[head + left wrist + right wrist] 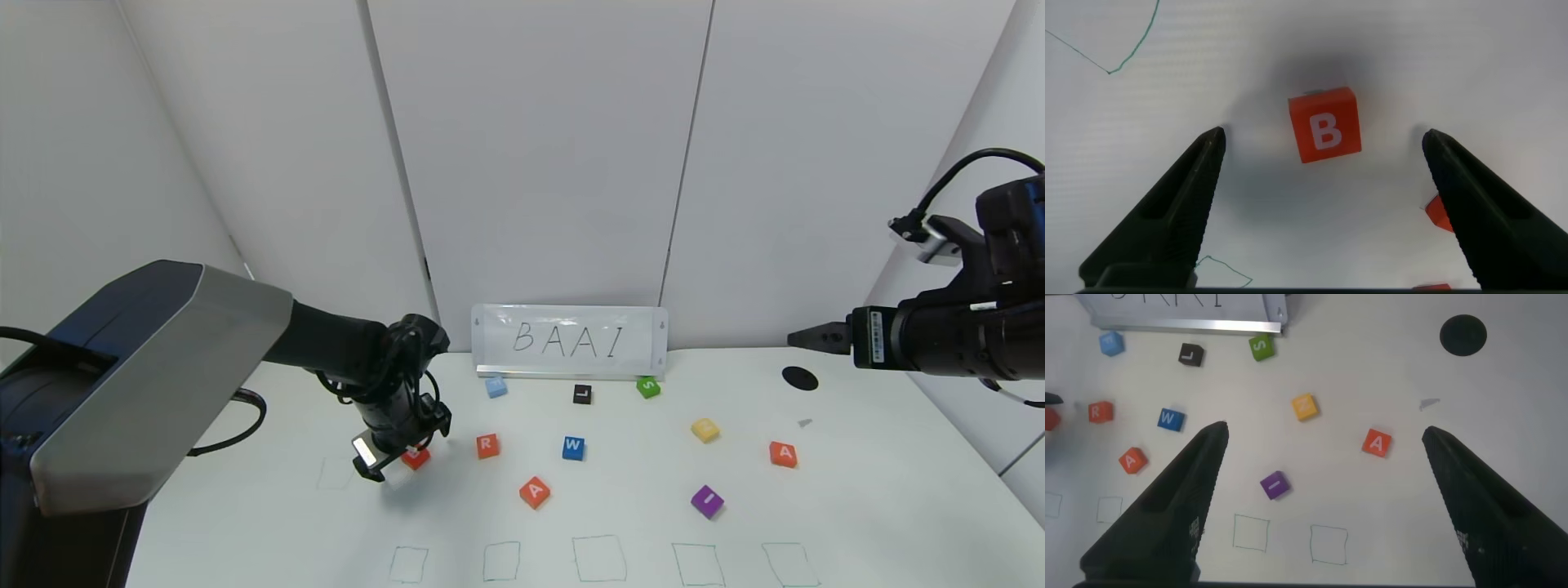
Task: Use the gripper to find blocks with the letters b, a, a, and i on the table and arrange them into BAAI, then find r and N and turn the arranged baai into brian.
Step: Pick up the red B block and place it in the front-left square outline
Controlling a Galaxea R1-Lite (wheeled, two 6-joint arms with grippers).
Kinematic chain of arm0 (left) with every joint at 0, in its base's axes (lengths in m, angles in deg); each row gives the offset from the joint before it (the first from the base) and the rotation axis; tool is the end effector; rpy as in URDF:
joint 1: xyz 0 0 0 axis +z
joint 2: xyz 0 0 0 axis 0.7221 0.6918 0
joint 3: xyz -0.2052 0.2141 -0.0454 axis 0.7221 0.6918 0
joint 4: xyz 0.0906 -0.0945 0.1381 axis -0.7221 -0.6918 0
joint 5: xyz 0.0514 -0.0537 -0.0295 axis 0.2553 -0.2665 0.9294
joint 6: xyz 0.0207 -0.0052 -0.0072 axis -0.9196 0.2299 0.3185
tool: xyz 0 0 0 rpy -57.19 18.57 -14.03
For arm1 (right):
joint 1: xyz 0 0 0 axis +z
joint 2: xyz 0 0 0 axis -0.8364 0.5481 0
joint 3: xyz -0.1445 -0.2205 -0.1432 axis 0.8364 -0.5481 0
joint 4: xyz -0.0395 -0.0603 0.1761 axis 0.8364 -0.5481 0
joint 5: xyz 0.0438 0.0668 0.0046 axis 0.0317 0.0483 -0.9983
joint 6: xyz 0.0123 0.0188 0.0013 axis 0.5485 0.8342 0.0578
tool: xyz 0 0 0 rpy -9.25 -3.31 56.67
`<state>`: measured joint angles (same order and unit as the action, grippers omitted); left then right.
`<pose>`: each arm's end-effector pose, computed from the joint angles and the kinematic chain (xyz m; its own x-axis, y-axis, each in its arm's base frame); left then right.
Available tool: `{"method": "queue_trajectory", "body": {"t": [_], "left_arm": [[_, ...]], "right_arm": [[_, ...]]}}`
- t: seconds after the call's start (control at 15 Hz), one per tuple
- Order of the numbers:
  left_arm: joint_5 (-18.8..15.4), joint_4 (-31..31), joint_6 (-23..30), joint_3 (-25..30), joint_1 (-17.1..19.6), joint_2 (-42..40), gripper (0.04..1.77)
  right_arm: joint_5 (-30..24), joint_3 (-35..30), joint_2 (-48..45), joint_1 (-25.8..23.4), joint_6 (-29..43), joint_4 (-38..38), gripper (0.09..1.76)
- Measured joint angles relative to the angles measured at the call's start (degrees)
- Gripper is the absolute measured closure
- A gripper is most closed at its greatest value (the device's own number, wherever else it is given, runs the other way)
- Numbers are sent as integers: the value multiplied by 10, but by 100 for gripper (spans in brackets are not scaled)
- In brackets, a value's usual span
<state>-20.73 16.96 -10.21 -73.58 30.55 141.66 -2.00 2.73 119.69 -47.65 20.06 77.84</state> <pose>0.3974 -0.1077 0.0521 0.3262 0.0818 -0.9417 -0.6676 0.7252 -0.1683 0.2753 0.0449 0.2244 0.7950 0.1613 -0.5848 -0.0734 0.9825 0.1712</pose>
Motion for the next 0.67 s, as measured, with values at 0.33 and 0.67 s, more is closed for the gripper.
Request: {"method": "queue_trajectory", "body": {"t": [0.33,0.67], "left_arm": [[0,-2,2,-12,5,18,9],[0,-13,4,-21,5,24,9]], "right_arm": [[0,-1,0,2,0,0,14],[1,-1,0,1,0,0,14]]}}
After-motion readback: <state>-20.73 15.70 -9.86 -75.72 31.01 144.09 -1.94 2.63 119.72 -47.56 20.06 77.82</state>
